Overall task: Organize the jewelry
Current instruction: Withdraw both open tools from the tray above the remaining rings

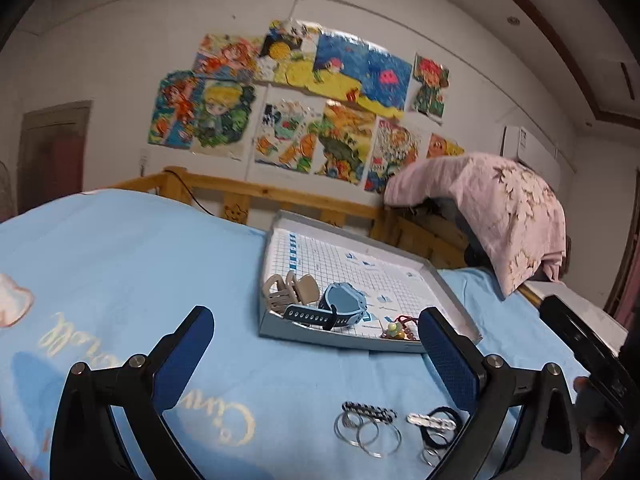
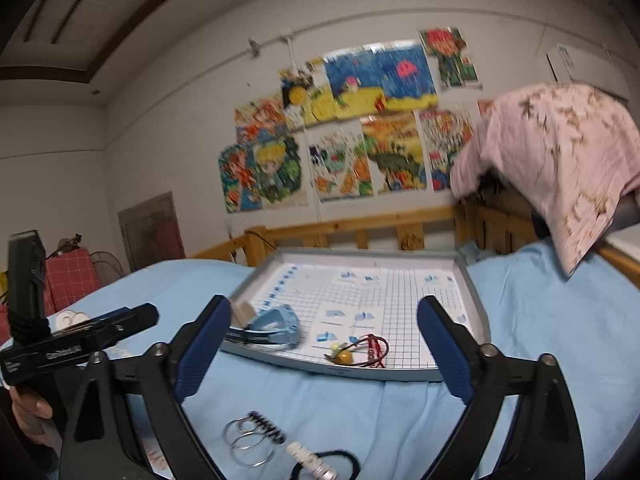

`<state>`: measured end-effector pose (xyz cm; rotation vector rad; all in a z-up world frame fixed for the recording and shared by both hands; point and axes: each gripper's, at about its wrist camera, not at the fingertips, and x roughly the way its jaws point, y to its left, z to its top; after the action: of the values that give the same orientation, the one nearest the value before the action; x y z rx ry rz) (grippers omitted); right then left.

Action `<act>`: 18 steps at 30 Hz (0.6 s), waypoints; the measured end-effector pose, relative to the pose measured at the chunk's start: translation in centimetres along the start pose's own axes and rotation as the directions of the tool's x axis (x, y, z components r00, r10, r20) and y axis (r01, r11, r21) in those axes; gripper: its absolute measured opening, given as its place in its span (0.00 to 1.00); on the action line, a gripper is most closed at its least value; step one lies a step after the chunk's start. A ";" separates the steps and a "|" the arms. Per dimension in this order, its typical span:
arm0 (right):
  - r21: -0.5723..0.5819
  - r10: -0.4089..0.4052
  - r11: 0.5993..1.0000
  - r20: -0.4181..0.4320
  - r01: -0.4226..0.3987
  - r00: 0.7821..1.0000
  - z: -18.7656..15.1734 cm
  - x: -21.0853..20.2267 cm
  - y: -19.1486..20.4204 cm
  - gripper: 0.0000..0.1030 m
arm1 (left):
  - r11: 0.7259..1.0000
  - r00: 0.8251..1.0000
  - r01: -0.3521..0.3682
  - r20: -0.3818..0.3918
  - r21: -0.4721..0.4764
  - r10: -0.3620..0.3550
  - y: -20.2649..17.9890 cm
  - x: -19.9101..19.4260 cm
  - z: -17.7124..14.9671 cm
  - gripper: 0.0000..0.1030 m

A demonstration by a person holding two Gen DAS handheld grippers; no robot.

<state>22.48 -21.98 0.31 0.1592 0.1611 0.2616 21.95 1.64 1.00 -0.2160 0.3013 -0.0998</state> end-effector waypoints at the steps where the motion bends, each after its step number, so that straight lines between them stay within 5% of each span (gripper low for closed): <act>1: -0.010 0.002 1.000 0.012 -0.002 1.000 0.0 -0.8 0.3 0.95 | 1.000 1.000 0.000 0.005 -0.002 0.000 0.0 -0.6 -0.2 1.00; 9: -0.068 -0.019 0.997 0.038 0.022 0.999 -1.2 -7.4 2.0 0.96 | 1.000 1.000 -0.005 0.021 -0.005 0.006 -0.8 -5.8 -2.7 1.00; 18: -0.050 -0.074 0.996 -0.030 0.072 0.997 -4.5 -12.3 1.1 0.96 | 0.993 0.999 -0.044 0.020 0.111 0.042 -2.5 -8.9 -5.9 1.00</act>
<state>9.72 -23.63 -2.15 0.1008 0.1919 0.1952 11.50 -0.79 -1.39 -0.0992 0.2821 -0.0719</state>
